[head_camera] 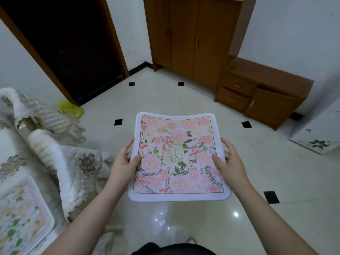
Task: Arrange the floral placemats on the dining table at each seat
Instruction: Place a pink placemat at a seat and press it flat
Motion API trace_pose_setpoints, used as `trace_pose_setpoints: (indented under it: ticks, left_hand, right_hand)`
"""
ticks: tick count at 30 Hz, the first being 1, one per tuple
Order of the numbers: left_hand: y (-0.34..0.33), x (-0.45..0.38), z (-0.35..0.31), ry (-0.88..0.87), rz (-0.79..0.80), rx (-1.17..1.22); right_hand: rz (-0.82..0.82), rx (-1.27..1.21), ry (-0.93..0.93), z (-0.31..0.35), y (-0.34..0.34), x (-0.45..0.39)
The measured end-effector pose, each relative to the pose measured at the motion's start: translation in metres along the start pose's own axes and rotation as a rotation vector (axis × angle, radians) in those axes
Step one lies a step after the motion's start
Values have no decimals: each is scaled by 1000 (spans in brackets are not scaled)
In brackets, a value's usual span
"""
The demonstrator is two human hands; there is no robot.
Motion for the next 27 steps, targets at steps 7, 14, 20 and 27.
trace_pose_setpoints:
  ticks: [7, 14, 20, 27]
  left_hand:
    - [24, -36, -5, 42, -113, 31]
    - [46, -97, -1, 72, -153, 44]
    - [89, -158, -13, 57, -224, 107]
    - [143, -213, -14, 67, -293, 67]
  right_hand:
    - [79, 12, 17, 12, -47, -53]
    - [126, 53, 52, 38, -98, -114]
    - [180, 87, 78, 75, -165, -170]
    - [232, 87, 141, 106, -238, -213]
Point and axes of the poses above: each hand's wrist, its own x-axis away from the middle knuckle, its own y-axis out of the back of the hand, z = x × y, the point moved 8 cm from there along -x, towards the middle knuckle, and after that the axes turned 5 degrees about -z, right-handed, at the moved point
